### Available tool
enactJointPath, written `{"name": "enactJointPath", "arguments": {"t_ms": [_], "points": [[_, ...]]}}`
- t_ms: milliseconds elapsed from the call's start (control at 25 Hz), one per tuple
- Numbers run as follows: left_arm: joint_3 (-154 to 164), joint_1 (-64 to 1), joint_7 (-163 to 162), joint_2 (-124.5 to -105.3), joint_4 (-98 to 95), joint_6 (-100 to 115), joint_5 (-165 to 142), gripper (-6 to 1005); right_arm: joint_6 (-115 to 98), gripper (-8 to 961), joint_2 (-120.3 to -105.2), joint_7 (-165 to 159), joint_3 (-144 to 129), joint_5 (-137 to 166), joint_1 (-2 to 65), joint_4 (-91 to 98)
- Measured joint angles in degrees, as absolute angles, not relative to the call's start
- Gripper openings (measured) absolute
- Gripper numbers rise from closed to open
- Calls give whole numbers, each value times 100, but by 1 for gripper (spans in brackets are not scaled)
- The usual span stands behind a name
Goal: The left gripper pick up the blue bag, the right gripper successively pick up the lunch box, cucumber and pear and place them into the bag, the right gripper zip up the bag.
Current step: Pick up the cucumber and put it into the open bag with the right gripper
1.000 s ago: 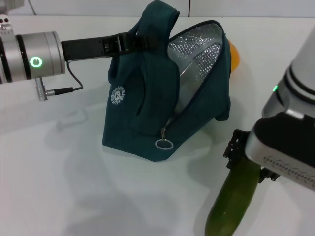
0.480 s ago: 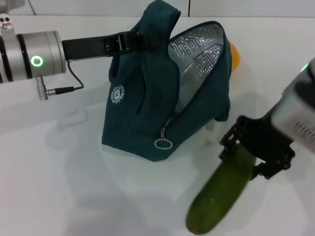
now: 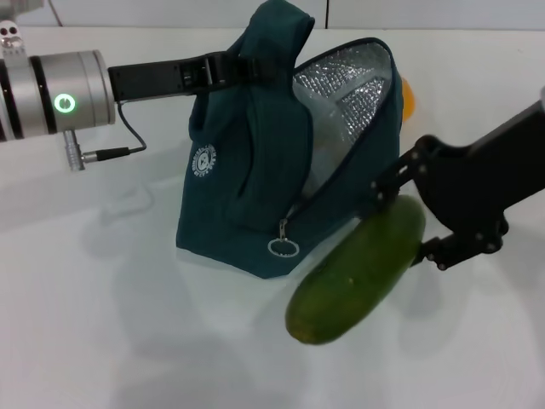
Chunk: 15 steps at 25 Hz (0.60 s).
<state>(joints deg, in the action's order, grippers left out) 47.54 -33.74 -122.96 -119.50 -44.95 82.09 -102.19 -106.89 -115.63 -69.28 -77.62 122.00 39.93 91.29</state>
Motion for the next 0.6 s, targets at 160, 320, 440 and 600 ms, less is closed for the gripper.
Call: {"name": "enactJointPath", "arguments": {"t_ms": [160, 320, 440, 600], "points": [[4755, -3375, -12279, -11953, -4489, 8209, -10172, 67, -10697, 592, -11566, -6914, -7269, 11896, 3941, 9133], [4764, -3375, -12278, -11950, -4499, 8209, -10133, 67, -10608, 594, -11567, -6918, -6807, 11715, 3905, 9143], [4784, -3379, -12278, -11950, -4500, 8211, -10096, 67, -10481, 596, -11572, -6905, -6528, 11624, 3841, 9111], [4789, -3383, -12282, -11947, -4500, 8248, -10074, 67, -10253, 598, -11562, -6890, -6164, 11514, 3826, 8886]]}}
